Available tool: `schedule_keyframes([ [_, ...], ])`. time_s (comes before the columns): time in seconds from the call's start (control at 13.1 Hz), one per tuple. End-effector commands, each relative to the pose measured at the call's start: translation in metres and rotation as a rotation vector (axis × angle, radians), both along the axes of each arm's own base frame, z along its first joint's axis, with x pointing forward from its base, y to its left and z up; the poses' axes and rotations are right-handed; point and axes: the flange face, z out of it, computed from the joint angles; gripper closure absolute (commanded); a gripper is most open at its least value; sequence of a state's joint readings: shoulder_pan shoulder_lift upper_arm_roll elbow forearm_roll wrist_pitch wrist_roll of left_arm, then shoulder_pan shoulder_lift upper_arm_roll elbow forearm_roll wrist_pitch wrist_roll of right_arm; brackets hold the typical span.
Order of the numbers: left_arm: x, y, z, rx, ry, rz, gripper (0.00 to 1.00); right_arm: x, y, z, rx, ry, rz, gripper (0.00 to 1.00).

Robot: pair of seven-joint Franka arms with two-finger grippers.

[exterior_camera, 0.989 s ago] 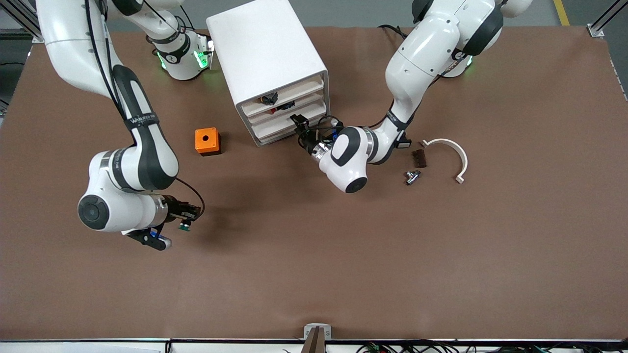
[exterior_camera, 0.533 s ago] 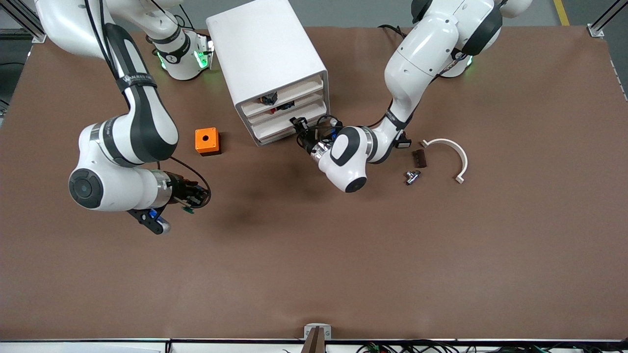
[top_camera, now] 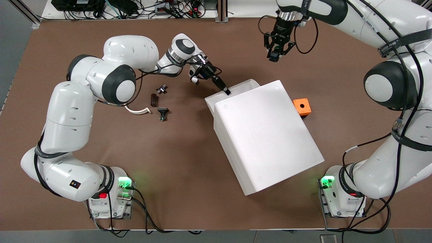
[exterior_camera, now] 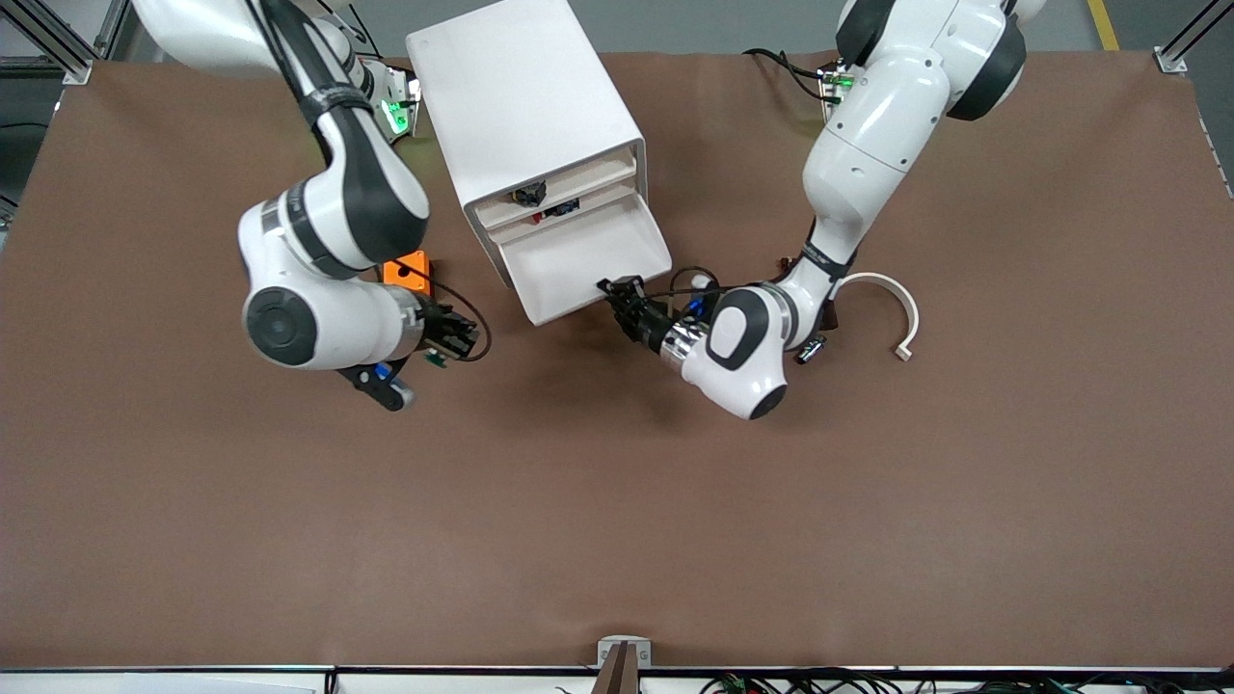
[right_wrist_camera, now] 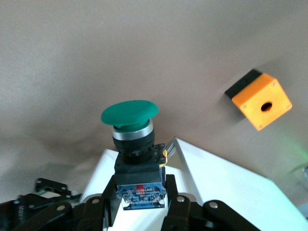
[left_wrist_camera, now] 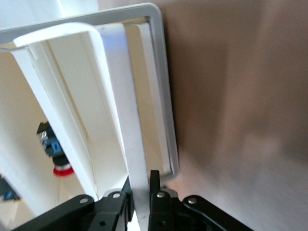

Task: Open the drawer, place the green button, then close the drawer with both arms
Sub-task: 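Pull the drawer open with the left gripper while the right gripper carries the button, then lower the button into the open drawer with the right gripper while the left gripper withdraws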

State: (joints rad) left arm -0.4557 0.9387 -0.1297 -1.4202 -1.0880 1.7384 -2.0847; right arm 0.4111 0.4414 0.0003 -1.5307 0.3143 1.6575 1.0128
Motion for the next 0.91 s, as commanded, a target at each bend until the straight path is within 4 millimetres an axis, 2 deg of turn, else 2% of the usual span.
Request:
schedule_keyframes([
  [0.0,0.02,0.007,0.005,-0.081,-0.064,0.015,0.82,-0.013,0.023,0.009,-0.021,0.003,-0.165,1.0],
  [0.08,0.02,0.007,0.007,-0.08,-0.068,0.011,0.59,-0.017,0.039,0.009,-0.041,-0.006,-0.231,1.0],
  [0.15,0.02,0.007,0.009,-0.08,-0.071,0.005,0.31,-0.028,0.067,0.01,-0.059,-0.02,-0.284,1.0],
  [0.23,0.021,0.008,0.013,-0.069,-0.088,-0.014,0.0,-0.035,0.082,0.011,-0.074,-0.028,-0.34,0.99],
  [0.3,0.024,0.013,0.017,-0.057,-0.104,-0.028,0.0,-0.043,0.1,0.008,-0.095,-0.031,-0.414,0.99],
  [0.46,0.043,0.041,0.029,-0.022,-0.15,-0.077,0.0,-0.068,0.137,-0.016,-0.115,-0.055,-0.486,0.98],
  [0.53,0.049,0.057,0.032,0.011,-0.169,-0.133,0.0,-0.079,0.149,-0.031,-0.12,-0.066,-0.486,0.98],
  [0.68,0.072,0.1,0.04,0.047,-0.185,-0.159,0.0,-0.094,0.157,-0.061,-0.135,-0.08,-0.485,0.98],
  [0.84,0.087,0.135,0.053,0.055,-0.228,-0.225,0.0,-0.103,0.162,-0.072,-0.139,-0.086,-0.477,0.95],
])
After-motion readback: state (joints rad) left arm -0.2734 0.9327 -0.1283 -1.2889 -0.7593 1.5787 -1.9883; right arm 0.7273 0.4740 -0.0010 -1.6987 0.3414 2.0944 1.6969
